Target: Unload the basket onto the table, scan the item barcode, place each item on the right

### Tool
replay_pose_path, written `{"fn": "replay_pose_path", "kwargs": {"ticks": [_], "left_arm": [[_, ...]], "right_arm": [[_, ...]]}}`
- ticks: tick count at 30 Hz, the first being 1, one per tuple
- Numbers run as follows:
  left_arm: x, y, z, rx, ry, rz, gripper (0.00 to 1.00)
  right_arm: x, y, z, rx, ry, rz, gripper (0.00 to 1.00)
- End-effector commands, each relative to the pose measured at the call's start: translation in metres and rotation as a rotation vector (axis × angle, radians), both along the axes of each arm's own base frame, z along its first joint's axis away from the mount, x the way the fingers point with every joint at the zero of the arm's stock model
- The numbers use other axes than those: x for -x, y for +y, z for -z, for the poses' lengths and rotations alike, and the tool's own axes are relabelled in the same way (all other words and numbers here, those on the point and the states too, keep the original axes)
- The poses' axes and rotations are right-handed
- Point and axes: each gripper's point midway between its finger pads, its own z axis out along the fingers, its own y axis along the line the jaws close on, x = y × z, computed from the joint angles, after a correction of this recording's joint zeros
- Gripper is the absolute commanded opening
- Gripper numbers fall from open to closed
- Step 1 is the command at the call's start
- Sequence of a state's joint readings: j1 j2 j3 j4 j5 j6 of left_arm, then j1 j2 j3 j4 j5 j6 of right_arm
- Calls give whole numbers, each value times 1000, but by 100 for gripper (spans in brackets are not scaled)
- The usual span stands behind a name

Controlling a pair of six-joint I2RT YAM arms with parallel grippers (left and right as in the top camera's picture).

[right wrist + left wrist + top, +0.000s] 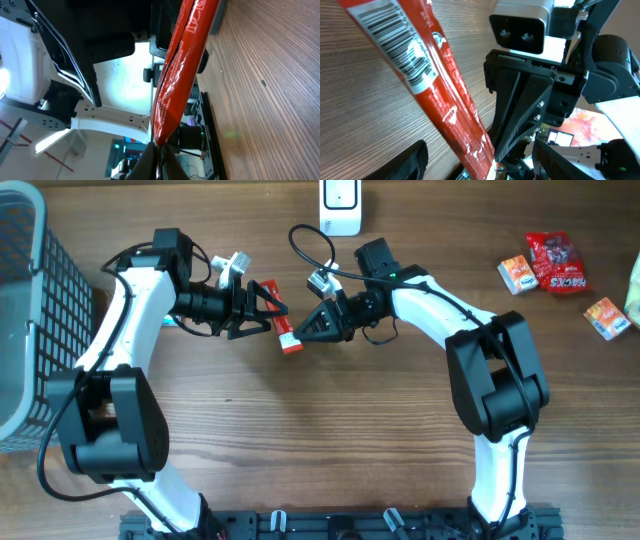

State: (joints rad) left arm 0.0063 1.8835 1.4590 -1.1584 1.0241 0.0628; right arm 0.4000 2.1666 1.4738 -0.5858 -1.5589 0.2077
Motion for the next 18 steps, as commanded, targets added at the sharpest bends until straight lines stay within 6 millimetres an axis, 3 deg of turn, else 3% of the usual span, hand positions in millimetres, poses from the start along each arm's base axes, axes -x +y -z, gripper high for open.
{"fn": "replay_pose_path", "kwargs": {"ticks": [1,5,10,18], "left_arm": [[0,-6,-4,55,-6,13,54],[0,-9,-10,94,-7,12,43],[0,-9,-10,94,-7,12,40],[0,-9,-10,94,-7,12,46]], "right_arm": [[3,-4,-15,-58,16,-14,4],[3,-4,-15,-54,26,-14,4],[2,-3,-15,-52,32,-14,4],[-1,-2,-16,-41,54,-18,4]]}}
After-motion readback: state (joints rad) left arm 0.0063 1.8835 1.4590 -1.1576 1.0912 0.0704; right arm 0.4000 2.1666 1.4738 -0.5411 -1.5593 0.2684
